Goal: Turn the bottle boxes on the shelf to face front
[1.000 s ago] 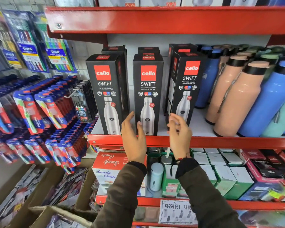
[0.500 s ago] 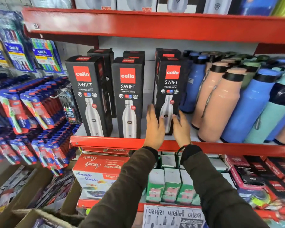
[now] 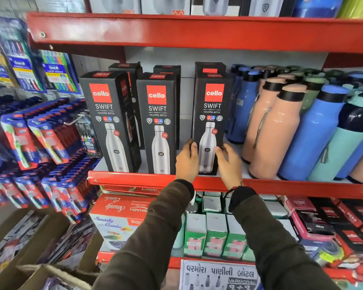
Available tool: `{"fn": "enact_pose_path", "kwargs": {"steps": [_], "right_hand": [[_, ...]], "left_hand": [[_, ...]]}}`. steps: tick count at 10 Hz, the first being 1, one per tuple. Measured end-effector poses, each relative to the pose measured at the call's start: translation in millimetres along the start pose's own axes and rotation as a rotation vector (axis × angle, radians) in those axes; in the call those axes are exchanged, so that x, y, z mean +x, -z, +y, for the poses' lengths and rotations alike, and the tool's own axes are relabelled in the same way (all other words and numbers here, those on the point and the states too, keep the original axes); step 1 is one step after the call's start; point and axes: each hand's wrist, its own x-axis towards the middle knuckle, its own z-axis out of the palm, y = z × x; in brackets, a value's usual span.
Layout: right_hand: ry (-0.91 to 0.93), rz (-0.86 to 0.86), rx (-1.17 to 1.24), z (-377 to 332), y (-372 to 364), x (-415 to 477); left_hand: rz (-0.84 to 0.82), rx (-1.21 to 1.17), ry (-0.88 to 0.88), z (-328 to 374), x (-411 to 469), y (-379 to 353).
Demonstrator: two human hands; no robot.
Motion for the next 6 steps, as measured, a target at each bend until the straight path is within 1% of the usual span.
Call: {"fn": "enact_pose_path", "kwargs": {"steps": [3, 6], "right_hand": [[0.029, 0.006, -0.033, -4.1, 11.5, -24.9], [-0.011, -0.018, -0.068, -13.9, 17.5, -28.4]], "left_hand": [[0.028, 0.058, -0.054, -5.3, -25.7, 9.1], [0.015, 0.106, -0.069, 1.2, -35.0, 9.6]]}}
